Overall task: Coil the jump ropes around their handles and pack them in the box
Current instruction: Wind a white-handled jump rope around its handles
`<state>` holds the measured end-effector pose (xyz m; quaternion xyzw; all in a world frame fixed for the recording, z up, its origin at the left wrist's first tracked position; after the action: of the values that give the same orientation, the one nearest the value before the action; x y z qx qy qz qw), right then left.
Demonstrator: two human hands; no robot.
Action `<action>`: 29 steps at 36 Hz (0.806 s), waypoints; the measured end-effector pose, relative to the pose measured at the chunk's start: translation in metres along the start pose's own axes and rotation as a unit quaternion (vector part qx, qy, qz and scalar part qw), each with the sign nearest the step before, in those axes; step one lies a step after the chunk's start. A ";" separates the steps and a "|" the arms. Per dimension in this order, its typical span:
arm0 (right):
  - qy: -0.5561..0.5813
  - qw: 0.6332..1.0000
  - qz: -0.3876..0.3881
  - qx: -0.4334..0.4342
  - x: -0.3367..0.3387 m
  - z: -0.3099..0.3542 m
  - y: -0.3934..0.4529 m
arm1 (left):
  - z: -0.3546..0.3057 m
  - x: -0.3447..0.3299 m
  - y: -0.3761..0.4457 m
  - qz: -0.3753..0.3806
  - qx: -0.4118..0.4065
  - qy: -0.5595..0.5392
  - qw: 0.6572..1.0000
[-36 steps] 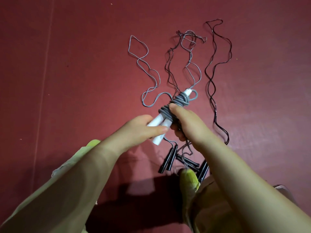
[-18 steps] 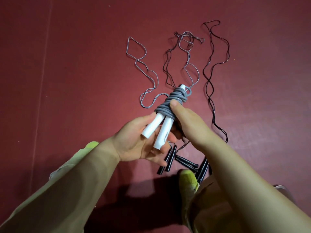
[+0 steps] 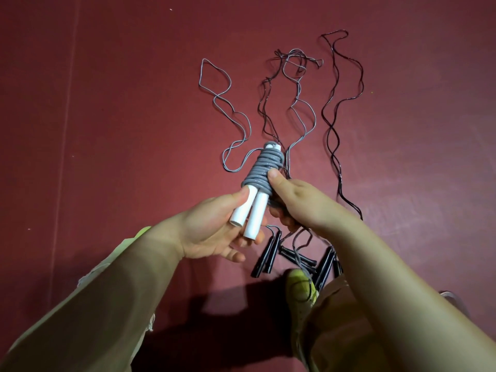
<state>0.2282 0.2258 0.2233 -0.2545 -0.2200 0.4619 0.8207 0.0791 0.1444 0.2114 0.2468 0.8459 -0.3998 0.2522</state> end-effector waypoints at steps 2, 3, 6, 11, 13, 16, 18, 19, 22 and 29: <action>-0.028 0.999 -0.014 -0.015 0.000 0.000 0.002 | -0.001 0.001 0.001 -0.025 0.001 0.012 1.000; -0.044 0.999 -0.022 -0.021 0.000 -0.001 0.003 | -0.001 0.002 0.001 -0.036 0.003 0.021 0.999; -0.091 0.993 -0.056 -0.039 0.000 -0.002 0.004 | 0.000 0.004 0.003 -0.067 0.012 0.050 0.996; -0.100 0.990 -0.091 -0.035 -0.002 -0.004 0.006 | -0.001 0.004 0.007 -0.140 -0.007 0.109 0.984; -0.083 0.992 -0.086 -0.026 -0.003 -0.003 0.007 | -0.002 0.004 0.008 -0.188 -0.018 0.154 0.970; -0.020 0.998 -0.051 -0.026 -0.006 -0.003 0.009 | -0.002 0.008 0.008 -0.253 -0.011 0.264 0.931; 0.001 0.999 -0.028 -0.037 -0.009 -0.005 0.010 | 0.001 0.011 0.009 -0.283 0.005 0.310 0.907; 0.003 0.999 -0.022 -0.041 -0.010 -0.007 0.011 | 0.003 0.012 0.009 -0.295 0.015 0.327 0.898; 0.008 0.999 -0.019 -0.046 -0.012 -0.009 0.014 | 0.004 0.010 0.011 -0.312 0.040 0.368 0.875; 0.039 0.998 -0.059 -0.003 -0.005 -0.010 0.014 | -0.003 0.010 0.006 -0.319 -0.016 0.389 0.864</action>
<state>0.2224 0.2259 0.2062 -0.2615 -0.2043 0.4020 0.8534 0.0750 0.1523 0.2038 0.0947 0.9143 -0.3160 -0.2351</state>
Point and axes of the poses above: each hand's wrist, its own y-axis towards the middle knuckle, its own x-axis out of the back of the hand, z = x × y, the point moved 1 cm from there along y, towards the middle knuckle, and after that the axes turned 12 degrees about z, right-handed, at the moved point
